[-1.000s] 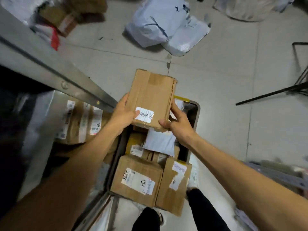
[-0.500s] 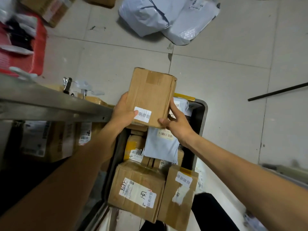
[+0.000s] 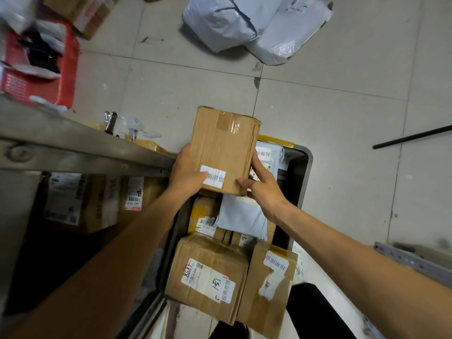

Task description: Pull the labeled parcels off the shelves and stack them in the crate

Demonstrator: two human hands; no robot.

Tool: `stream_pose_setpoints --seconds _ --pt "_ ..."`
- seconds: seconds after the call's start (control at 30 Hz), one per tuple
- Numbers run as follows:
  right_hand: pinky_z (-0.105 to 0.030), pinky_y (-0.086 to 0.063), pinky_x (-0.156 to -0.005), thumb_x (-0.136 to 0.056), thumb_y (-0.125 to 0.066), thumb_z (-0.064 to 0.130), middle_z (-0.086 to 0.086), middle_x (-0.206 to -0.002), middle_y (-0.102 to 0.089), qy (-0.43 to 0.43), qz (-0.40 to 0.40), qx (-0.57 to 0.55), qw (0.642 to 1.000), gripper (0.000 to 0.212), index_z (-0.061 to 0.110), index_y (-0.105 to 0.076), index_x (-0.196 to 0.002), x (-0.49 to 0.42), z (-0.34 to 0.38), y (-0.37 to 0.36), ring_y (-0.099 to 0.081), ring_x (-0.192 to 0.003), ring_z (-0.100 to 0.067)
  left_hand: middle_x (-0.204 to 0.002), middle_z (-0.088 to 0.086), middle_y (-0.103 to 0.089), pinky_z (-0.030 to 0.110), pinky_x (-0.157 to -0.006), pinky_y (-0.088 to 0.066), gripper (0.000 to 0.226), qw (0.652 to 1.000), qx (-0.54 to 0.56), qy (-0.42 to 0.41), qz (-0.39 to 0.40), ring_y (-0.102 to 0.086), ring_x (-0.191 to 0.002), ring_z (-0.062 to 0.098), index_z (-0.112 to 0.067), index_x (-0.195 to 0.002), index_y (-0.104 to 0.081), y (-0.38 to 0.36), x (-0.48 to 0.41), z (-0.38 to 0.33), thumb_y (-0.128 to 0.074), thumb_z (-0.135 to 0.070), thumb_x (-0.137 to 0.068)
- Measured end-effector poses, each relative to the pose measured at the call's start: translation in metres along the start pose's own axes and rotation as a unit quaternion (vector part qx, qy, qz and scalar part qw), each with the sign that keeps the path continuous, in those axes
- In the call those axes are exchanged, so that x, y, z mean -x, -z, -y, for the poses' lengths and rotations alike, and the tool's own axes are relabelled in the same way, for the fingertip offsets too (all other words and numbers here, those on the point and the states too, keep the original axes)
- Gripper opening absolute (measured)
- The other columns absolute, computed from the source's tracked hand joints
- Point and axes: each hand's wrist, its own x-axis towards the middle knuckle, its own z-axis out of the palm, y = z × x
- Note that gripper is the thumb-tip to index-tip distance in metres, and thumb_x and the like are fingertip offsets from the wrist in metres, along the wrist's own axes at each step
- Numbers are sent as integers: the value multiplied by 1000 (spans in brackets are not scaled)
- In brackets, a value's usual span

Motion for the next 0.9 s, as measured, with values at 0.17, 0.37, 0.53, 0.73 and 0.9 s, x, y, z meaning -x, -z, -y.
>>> stream_pose_setpoints --seconds 0.17,0.37,0.53,0.73,0.9 --pt "-50 -40 -109 -90 -61 2 4 -148 -37 0 10 44 999 86 39 -16 -153 0 4 7 -41 -134 -24 -144 5 -44 45 -108 -41 81 1000 -8 -9 6 -44 -131 25 -20 -151 -24 -1 0 8 -70 -5 -85" --pt "-25 -34 -97 -86 -69 11 5 -153 -35 7 8 157 988 86 34 -21 -153 21 19 16 -37 -136 -16 -141 8 -43 50 -109 -39 82 997 -68 -40 -11 -43 -131 29 -15 -146 -31 4 20 1 -78 -14 -78" --pt "-33 -33 -109 -85 -71 14 -1 -152 -39 27 -8 271 962 74 21 -34 -150 72 59 21 -37 -139 -23 -139 10 -48 38 -104 -39 75 991 -113 -69 19 -46 -128 28 -10 -144 -38 30 68 -27 -77 -16 -80" --pt "-33 -38 -106 -84 -72 19 -9 -145 -48 89 -25 435 896 67 9 -44 -143 166 159 24 -46 -131 -26 -114 2 -62 31 -95 -46 40 968 -206 -110 92 -58 -108 19 -17 -114 -62 89 147 -104 -79 -22 -78" --pt "-33 -42 -101 -82 -74 24 -11 -138 -54 117 -5 562 819 63 10 -49 -138 275 252 24 -52 -123 -27 -90 -5 -62 32 -91 -48 23 934 -295 -164 114 -60 -98 19 -18 -92 -63 147 240 -195 -80 -20 -76"
